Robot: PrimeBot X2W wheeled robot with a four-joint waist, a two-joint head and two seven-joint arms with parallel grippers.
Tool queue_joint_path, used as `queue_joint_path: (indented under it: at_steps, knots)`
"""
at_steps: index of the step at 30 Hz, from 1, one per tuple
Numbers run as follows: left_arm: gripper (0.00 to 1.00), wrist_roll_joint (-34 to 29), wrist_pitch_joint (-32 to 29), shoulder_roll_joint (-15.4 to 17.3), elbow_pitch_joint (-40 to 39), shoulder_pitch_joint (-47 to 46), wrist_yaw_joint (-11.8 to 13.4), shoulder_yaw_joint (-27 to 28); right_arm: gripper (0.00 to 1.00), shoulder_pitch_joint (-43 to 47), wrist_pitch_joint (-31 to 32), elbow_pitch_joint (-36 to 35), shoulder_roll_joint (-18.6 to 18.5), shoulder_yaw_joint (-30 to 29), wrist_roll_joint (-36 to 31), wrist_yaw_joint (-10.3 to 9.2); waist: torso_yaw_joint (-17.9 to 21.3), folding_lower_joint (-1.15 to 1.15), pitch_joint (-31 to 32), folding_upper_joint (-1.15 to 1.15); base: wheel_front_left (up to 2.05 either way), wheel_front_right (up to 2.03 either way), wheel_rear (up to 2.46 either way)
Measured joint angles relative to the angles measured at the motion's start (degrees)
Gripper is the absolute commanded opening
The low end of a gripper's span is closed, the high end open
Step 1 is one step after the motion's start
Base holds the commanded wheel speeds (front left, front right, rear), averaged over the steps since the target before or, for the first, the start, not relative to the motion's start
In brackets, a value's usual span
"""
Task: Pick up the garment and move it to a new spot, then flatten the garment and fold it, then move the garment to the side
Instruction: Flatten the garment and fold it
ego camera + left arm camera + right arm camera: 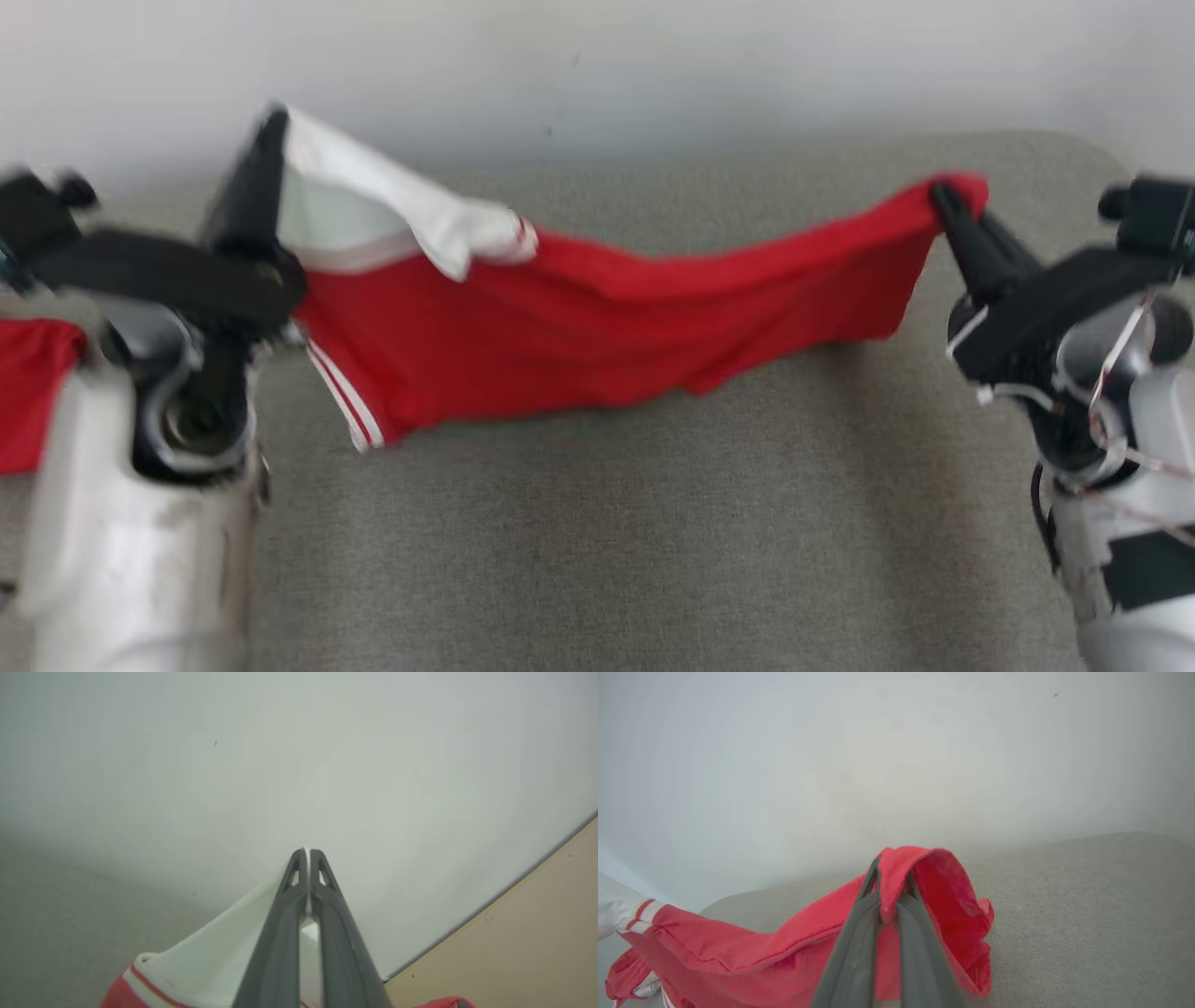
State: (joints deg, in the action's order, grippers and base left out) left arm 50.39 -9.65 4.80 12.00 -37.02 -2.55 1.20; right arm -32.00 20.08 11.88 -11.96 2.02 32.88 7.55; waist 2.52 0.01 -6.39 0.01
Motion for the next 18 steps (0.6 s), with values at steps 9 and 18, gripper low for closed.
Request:
queue_joint_path:
  at_steps: [9,18]
  knots:
    - [0.00,-3.0,-1.3,4.6,0.9,-24.0,5.2,0.9,0.00,-22.0,2.6,6.5,0.7,-2.0,0.5,0.00,1.6,0.01,-9.0,0.00,0.00,0.00,0.00]
    - [0.00,-13.0,10.0,12.0,6.6,-47.8,3.4,-0.1,0.00,-48.3,-16.2,18.7,6.2,-7.2,-5.3,0.00,3.6,0.02,-21.3,0.01,0.00,0.00,0.00]
